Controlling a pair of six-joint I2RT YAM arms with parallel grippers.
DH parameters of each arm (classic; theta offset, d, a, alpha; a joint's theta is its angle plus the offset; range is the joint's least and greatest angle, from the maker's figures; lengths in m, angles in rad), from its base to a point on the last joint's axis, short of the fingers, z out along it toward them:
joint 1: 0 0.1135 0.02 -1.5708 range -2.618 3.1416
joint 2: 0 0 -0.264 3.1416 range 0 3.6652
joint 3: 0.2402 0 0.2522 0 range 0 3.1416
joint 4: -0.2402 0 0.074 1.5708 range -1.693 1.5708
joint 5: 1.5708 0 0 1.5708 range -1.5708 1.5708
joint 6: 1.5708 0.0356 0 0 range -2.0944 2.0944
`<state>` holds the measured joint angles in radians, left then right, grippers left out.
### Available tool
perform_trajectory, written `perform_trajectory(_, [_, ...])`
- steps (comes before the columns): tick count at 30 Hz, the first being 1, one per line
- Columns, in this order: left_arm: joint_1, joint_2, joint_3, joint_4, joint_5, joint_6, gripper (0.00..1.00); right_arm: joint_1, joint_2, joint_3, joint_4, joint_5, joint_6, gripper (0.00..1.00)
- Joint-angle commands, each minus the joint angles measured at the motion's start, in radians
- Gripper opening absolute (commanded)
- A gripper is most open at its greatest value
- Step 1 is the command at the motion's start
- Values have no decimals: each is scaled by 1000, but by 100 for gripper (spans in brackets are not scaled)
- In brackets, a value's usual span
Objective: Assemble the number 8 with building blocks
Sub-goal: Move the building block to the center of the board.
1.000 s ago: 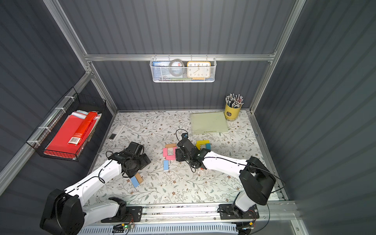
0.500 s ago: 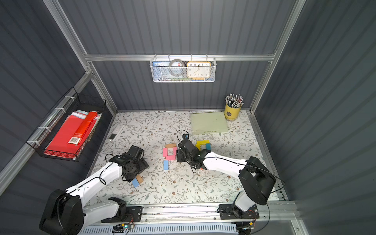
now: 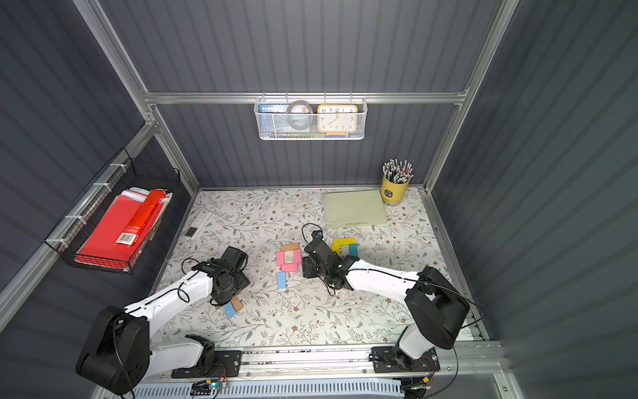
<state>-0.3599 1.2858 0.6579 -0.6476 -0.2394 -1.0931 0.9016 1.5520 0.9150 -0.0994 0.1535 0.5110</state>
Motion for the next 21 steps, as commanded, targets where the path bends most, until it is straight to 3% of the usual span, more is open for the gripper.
perform_trajectory(1, [7, 18, 10, 0, -28, 9, 73, -6, -18, -13, -2, 0, -9, 65])
perform_trajectory(21, [7, 53, -13, 15, 0, -13, 64, -10, -21, -41, 11, 0, -12, 65])
